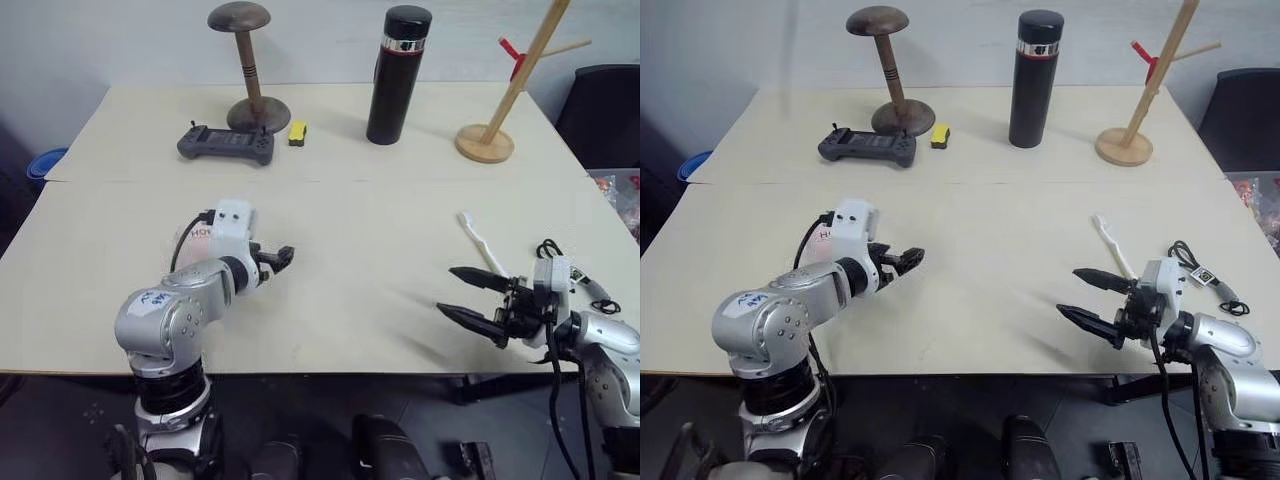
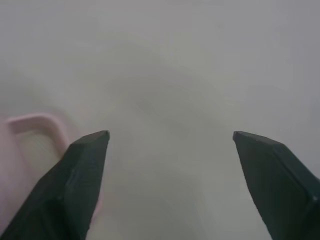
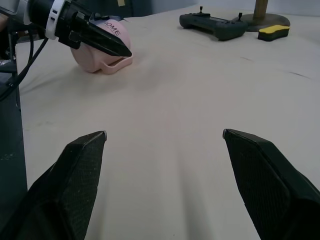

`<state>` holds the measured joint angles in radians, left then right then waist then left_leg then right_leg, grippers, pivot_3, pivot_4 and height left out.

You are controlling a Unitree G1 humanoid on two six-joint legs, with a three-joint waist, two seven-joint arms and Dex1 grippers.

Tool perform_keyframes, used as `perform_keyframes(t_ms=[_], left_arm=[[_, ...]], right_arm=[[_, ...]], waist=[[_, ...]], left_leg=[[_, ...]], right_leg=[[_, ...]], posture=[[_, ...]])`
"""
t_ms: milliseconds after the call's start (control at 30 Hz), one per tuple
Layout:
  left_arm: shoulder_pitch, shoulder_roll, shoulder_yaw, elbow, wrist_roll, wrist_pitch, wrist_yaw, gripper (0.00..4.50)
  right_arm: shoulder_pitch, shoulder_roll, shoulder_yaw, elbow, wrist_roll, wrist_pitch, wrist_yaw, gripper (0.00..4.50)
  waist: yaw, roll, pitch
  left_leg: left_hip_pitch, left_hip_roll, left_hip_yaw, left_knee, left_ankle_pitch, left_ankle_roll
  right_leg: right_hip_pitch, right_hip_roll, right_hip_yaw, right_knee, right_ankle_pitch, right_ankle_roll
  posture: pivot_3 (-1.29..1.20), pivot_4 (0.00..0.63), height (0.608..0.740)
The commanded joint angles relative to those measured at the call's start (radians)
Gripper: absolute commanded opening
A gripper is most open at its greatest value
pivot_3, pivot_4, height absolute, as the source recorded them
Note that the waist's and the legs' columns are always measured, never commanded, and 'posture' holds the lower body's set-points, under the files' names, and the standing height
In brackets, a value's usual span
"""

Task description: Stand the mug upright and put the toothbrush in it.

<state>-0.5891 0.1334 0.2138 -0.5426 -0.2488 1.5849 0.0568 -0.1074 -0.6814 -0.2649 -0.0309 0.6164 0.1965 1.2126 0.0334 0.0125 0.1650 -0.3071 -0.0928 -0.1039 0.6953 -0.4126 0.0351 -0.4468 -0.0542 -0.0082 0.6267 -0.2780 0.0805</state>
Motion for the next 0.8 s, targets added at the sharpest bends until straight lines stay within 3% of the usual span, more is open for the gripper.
perform_keyframes(t_ms=[33,367,533,633,800], left_arm=[[-0.024,0.014,0.003,-0.040,0.048,0.026,0.030,4.46],[0.025,0.040,0.078,0.077,0.116,0.030,0.033,4.46],[0.041,0.125,0.090,0.199,0.092,0.029,-0.043,4.46],[0.034,0.189,0.068,0.241,0.070,0.011,-0.101,3.97],[0.017,0.259,0.047,0.261,0.039,-0.039,-0.173,2.50]], right_arm=[[-0.016,-0.006,0.002,0.010,0.003,-0.013,0.021,3.91],[-0.032,0.009,0.046,-0.018,0.026,0.009,0.062,3.91],[-0.032,0.033,0.074,-0.093,0.052,0.027,0.054,3.91],[-0.036,0.066,0.077,-0.099,0.033,-0.025,0.050,3.91],[-0.019,0.095,0.072,-0.106,0.025,-0.084,0.054,3.91]], waist=[[0.003,0.000,0.000],[0.015,0.000,0.000],[0.015,0.000,-0.001],[0.013,0.000,-0.001],[0.013,0.000,-0.001]], left_leg=[[0.000,0.000,0.000,0.000,0.000,0.000],[0.000,0.000,0.000,0.001,0.000,-0.001],[0.000,0.000,0.000,0.002,-0.001,-0.001],[0.002,0.000,0.000,0.001,-0.001,-0.002],[0.002,0.000,0.000,0.001,-0.001,-0.002]], right_leg=[[0.000,0.000,0.000,0.000,0.000,0.000],[0.000,0.000,-0.001,0.000,0.000,0.000],[0.000,0.000,-0.001,0.000,0.000,0.000],[0.001,0.000,-0.001,0.001,0.000,0.000],[0.001,0.000,-0.001,0.001,0.000,0.000]], posture=[[0.00,0.150,0.740],[0.00,0.150,0.740],[0.00,0.150,0.740],[0.00,0.150,0.740],[0.00,0.150,0.740]])
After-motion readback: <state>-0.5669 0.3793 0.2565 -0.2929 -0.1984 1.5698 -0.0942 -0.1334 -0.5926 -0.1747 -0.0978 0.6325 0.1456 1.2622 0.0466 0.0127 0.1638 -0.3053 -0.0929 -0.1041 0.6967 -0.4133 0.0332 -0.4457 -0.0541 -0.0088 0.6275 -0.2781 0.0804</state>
